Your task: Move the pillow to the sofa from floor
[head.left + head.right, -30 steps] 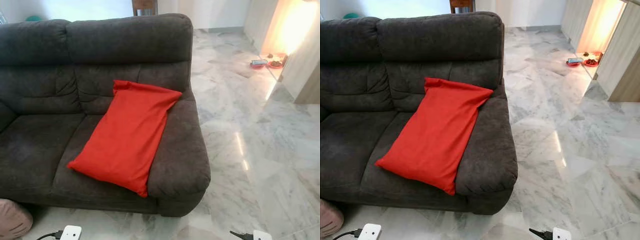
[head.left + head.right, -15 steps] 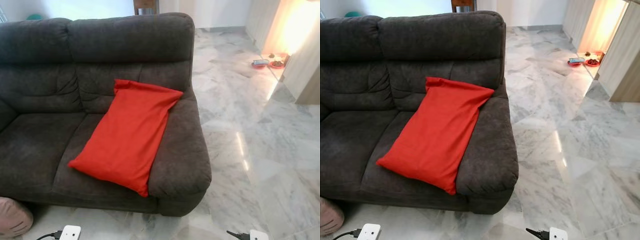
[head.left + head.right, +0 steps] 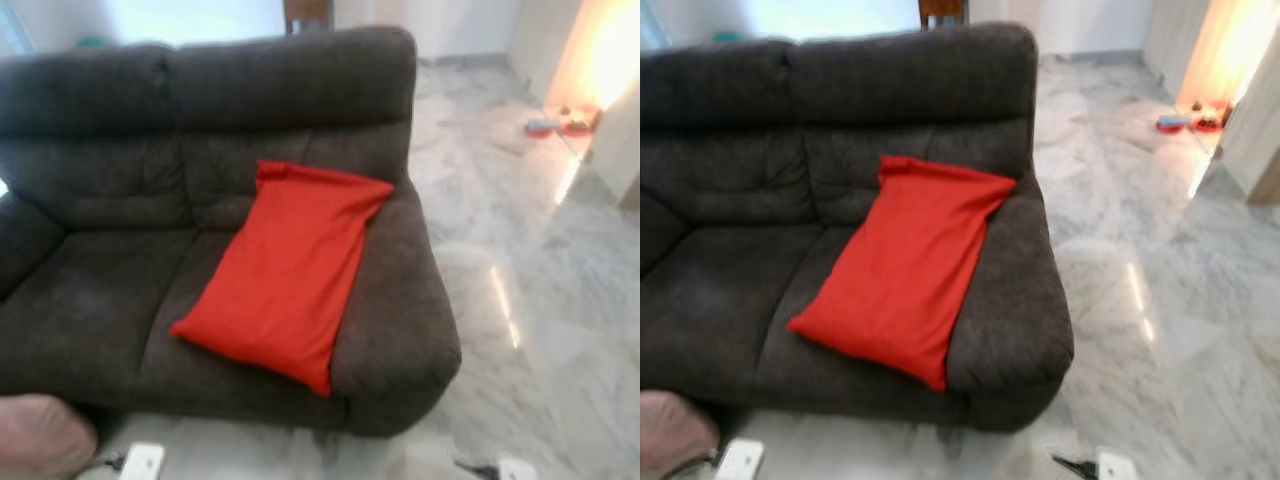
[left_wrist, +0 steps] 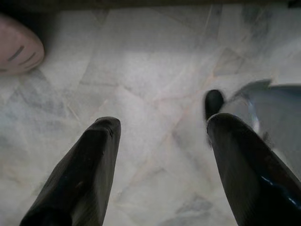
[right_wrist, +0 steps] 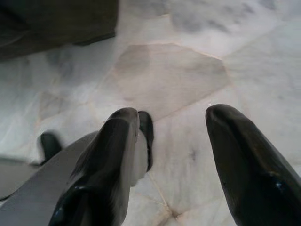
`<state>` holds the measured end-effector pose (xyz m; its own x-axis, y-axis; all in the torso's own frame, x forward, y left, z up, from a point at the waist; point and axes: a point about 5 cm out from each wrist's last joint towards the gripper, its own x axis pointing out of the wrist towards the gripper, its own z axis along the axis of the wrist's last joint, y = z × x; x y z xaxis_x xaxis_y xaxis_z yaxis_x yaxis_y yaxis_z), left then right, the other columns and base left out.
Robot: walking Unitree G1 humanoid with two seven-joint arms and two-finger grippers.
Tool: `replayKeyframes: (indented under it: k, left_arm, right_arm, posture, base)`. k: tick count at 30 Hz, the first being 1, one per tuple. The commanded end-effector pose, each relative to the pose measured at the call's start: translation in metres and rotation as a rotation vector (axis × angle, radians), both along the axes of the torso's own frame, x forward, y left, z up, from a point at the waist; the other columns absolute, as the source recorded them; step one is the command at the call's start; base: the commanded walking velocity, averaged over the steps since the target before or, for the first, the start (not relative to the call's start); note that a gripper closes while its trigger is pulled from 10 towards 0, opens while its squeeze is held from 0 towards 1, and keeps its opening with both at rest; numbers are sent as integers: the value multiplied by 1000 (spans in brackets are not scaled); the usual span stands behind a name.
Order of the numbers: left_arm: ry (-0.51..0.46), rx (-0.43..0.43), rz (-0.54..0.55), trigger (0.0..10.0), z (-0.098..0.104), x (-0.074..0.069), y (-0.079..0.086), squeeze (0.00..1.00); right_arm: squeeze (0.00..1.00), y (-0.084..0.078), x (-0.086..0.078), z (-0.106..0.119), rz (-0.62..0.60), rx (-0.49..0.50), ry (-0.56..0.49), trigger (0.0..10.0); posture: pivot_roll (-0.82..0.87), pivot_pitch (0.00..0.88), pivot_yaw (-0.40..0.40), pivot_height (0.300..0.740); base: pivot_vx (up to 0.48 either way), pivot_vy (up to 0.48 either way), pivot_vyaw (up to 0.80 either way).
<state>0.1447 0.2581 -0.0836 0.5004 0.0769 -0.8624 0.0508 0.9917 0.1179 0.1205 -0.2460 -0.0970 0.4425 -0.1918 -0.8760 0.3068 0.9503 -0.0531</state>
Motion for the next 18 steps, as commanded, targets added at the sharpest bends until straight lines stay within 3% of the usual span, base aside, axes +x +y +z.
replayKeyframes:
  k: [1, 18]
  left_arm:
    - [4, 29, 2, 10000, 3, 1, 10, 0]
    - [6, 30, -4, 10000, 3, 0, 10, 0]
  right_arm:
    - [0, 13, 6, -1, 18, 30, -14, 10000]
    - [0, 13, 6, -2, 26, 29, -12, 10000]
  posture:
    - [-52, 0, 51, 740]
    - [-52, 0, 52, 740]
  base:
    - [0, 390, 0]
    - [0, 394, 0]
